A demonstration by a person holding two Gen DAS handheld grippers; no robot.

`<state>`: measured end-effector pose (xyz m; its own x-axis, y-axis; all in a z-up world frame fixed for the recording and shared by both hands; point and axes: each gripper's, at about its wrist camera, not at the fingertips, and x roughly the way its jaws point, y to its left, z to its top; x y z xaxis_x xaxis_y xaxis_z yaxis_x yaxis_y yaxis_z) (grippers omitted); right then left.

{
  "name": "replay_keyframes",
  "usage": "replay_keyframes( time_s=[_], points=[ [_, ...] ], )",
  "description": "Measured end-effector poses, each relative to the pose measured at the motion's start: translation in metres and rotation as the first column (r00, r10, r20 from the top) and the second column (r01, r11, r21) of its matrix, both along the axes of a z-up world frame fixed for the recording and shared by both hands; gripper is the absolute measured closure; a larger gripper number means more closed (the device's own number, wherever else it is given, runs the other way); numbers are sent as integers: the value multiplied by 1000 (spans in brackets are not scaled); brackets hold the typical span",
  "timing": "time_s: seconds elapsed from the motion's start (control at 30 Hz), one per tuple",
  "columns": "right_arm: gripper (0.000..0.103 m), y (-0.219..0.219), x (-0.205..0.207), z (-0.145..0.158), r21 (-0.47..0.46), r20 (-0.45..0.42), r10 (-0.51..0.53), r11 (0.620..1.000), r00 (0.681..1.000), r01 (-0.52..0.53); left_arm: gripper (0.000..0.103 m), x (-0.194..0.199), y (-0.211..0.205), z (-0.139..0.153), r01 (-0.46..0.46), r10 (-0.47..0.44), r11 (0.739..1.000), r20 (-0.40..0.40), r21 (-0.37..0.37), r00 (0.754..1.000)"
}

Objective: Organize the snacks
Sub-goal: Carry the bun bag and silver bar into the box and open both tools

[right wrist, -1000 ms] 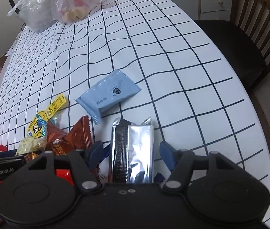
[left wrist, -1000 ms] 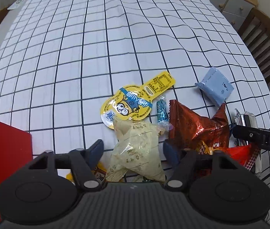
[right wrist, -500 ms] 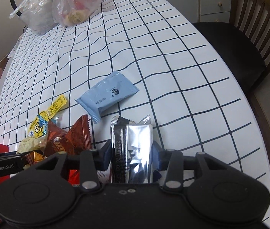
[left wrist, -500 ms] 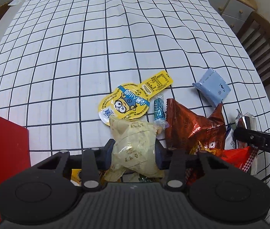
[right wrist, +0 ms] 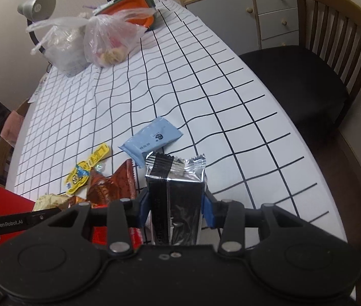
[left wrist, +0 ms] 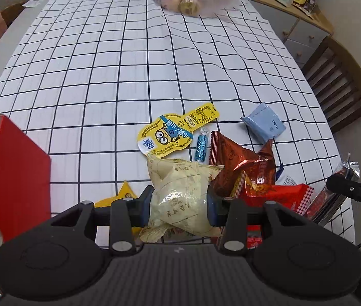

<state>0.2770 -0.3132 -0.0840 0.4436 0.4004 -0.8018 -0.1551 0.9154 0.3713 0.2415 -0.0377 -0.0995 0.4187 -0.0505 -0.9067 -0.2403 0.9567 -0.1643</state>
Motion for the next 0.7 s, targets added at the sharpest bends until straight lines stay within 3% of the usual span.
replay_keyframes(
  time_s=[0.4, 0.7],
  points=[
    [63, 4, -54, 42, 38, 60, 29, 999, 998, -32, 63, -60, 7, 46, 6, -5, 1000, 76, -15, 997],
    [63, 58, -89, 80, 57, 114, 165, 983, 980, -172, 63, -110, 34, 79, 7, -5, 1000, 127, -15, 992]
  ],
)
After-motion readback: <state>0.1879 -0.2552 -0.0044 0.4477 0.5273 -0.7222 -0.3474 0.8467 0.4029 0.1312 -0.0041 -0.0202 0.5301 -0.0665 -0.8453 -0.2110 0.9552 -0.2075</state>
